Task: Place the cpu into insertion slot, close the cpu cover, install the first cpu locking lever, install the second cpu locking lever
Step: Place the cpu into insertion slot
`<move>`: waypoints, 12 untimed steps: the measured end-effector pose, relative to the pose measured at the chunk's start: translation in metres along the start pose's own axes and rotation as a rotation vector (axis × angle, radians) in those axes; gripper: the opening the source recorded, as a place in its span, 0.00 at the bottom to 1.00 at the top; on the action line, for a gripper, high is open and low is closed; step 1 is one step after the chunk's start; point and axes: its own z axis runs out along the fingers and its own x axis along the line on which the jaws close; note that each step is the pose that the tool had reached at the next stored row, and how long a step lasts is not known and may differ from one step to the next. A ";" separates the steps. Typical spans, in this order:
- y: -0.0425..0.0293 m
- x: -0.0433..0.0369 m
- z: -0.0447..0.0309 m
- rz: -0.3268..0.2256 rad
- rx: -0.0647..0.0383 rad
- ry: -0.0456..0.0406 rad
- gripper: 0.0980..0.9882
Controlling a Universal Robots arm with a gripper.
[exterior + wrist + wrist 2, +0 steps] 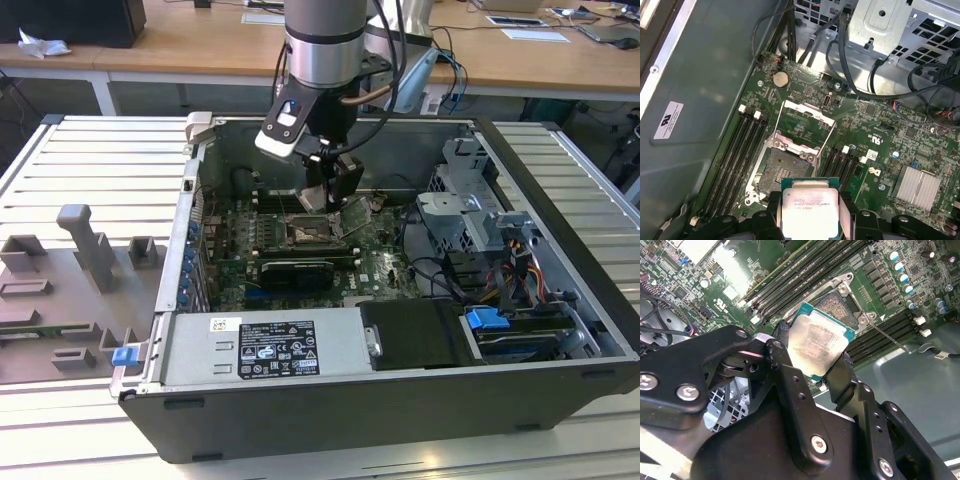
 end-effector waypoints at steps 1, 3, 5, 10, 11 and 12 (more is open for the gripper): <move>0.0000 0.0000 0.0001 0.001 0.000 -0.0001 0.50; 0.0000 0.0000 0.0003 0.002 0.000 -0.0001 0.50; 0.0000 0.0000 0.0005 0.003 0.000 -0.0002 0.50; -0.0001 0.0000 0.0009 0.008 0.000 -0.0006 0.50; -0.0001 0.0000 0.0010 0.010 0.000 -0.0009 0.50; -0.0001 0.0000 0.0012 0.014 0.000 -0.0012 0.50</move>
